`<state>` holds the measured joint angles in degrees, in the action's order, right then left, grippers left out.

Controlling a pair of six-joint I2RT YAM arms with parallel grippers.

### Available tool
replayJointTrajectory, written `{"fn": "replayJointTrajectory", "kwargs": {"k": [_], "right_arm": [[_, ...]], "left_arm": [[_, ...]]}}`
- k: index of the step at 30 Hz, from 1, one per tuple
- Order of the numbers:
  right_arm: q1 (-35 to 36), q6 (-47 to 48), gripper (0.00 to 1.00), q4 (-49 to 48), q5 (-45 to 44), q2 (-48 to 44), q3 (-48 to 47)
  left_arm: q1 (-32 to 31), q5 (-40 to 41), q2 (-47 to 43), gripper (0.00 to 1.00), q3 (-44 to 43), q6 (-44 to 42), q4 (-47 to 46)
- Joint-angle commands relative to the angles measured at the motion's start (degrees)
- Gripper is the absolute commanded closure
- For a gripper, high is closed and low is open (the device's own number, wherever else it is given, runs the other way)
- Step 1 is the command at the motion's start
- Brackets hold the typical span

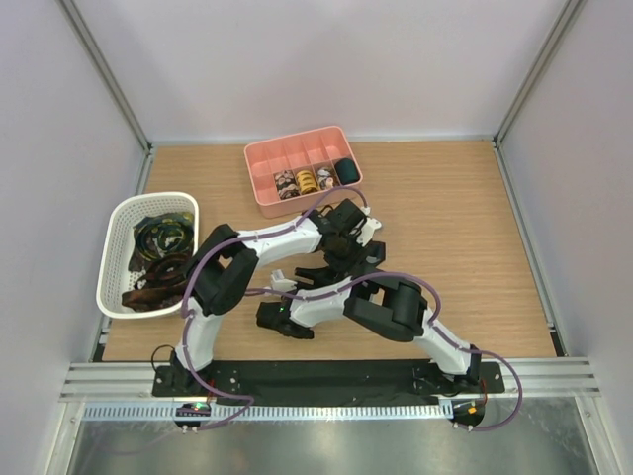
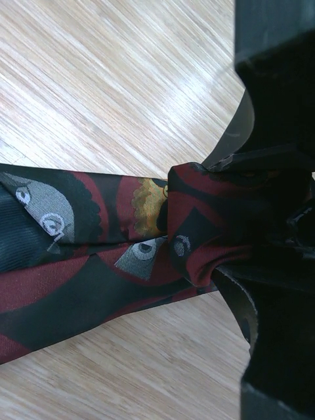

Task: Roll the ties
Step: Roll the tie

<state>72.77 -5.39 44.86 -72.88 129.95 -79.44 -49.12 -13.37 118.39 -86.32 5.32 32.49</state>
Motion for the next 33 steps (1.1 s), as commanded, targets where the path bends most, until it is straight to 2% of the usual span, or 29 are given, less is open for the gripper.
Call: {"fn": "replayJointTrajectory", "kwargs": {"k": [1, 3, 8, 13, 15, 18, 21, 26, 27, 28, 30, 32, 33], "right_arm": [[-3.78, -4.45, 0.3, 0.05, 9.42, 7.07, 2.18], [-3.95, -4.72, 0.35, 0.75, 9.34, 7.33, 2.27], [-3.95, -6.21, 0.63, 1.28, 8.81, 6.72, 2.36], [-3.78, -6.04, 0.74, 1.37, 8.72, 6.72, 1.92], [-3.78, -5.95, 0.81, 1.11, 9.07, 6.37, 2.01], [-3.52, -5.51, 0.9, 0.58, 9.51, 5.32, 2.18], [-2.64, -5.16, 0.93, 0.05, 9.86, 4.18, 2.18], [-2.29, -5.07, 0.93, 0.49, 10.3, 3.64, 1.31], [-2.28, -4.98, 0.82, 0.58, 10.22, 3.73, 1.3], [-2.2, -4.98, 0.74, 0.58, 10.04, 3.64, 1.22], [-2.2, -4.72, 0.66, 0.49, 9.69, 3.82, 1.48], [-2.2, -4.37, 0.65, 0.23, 9.25, 3.82, 1.83], [-2.28, -4.37, 0.61, 0.05, 9.34, 3.91, 1.92]], "left_arm": [[-0.62, -0.61, 3.34, 0.78, 1.86, 0.13, 11.89], [-0.62, -0.61, 3.6, 0.78, 1.51, 0.04, 12.95], [-0.71, -0.08, 4.13, 0.77, 0.89, -0.22, 14.44], [-0.71, 0.01, 4.22, 0.77, 0.54, -0.31, 14.44], [-0.71, 0.09, 4.04, 0.76, 0.46, -0.4, 14.53], [-0.71, 0.53, 3.87, 0.71, 0.1, -0.49, 14.71], [-0.62, 0.53, 3.87, 0.67, -0.25, -0.49, 14.62], [-0.71, 0.18, 4.31, 0.68, -0.95, -0.84, 14.79], [-0.71, 0.09, 4.48, 0.69, -1.13, -0.93, 14.97], [-0.62, 0.09, 4.57, 0.7, -1.39, -0.93, 15.23], [-0.62, 0.44, 5.01, 0.71, -1.65, -0.93, 15.67], [-0.62, 0.36, 5.19, 0.73, -1.74, -1.02, 16.46], [-0.71, 0.27, 5.19, 0.73, -2.09, -1.1, 16.99]]}}
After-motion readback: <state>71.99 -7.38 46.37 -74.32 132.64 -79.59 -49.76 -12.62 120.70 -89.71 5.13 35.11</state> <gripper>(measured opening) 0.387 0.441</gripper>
